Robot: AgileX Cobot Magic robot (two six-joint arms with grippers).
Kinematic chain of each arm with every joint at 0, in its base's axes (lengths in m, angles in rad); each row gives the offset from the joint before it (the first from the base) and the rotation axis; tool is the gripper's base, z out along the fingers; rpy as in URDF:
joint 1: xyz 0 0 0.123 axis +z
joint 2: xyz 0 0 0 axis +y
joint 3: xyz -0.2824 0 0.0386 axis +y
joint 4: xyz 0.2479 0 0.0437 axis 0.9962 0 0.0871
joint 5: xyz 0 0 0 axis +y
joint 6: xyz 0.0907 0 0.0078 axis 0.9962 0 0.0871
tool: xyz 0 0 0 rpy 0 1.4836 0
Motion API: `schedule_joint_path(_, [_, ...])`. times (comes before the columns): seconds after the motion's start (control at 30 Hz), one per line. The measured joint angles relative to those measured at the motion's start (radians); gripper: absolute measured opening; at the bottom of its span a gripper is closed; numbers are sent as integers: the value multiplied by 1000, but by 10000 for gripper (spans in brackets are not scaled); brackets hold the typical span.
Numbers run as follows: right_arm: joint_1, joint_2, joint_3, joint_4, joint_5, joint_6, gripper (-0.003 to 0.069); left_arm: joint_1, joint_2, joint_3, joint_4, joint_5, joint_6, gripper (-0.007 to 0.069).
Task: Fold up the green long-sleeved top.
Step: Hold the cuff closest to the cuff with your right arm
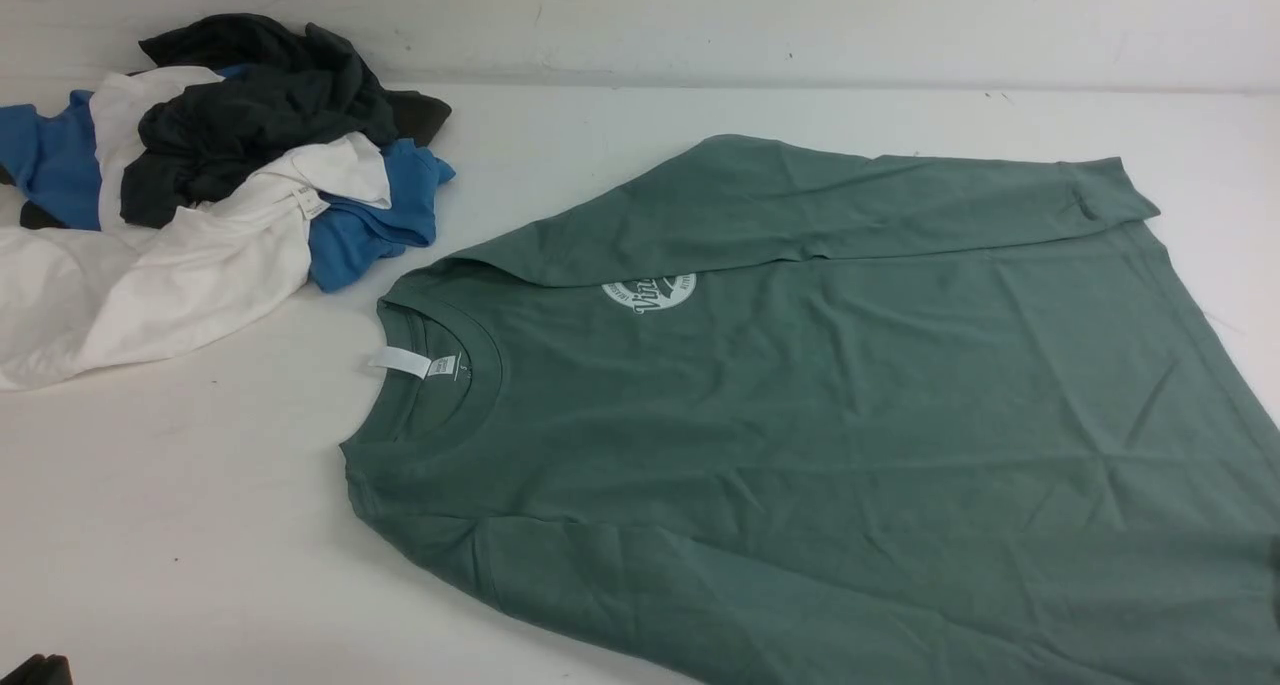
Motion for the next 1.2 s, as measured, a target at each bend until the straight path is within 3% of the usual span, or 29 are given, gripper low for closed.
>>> schedule_joint_path(0.93, [0, 0, 1, -1, -14, 1, -15, 0, 0, 0, -27, 0, -17, -4])
schedule_joint_path(1.03, [0, 0, 7, 83, -51, 62, -15, 0, 0, 0, -193, 0, -102, -4])
schedule_joint_path(1.13, [0, 0, 11, 316, -70, 186, -15, 0, 0, 2, -487, 1, -236, -4])
schedule_joint_path(1.17, [0, 0, 11, 316, -70, 195, -15, 0, 0, 3, -507, 0, -244, -4])
schedule_joint_path(1.2, [0, 0, 11, 461, -78, 261, -15, 0, 0, 3, -663, -2, -297, -4])
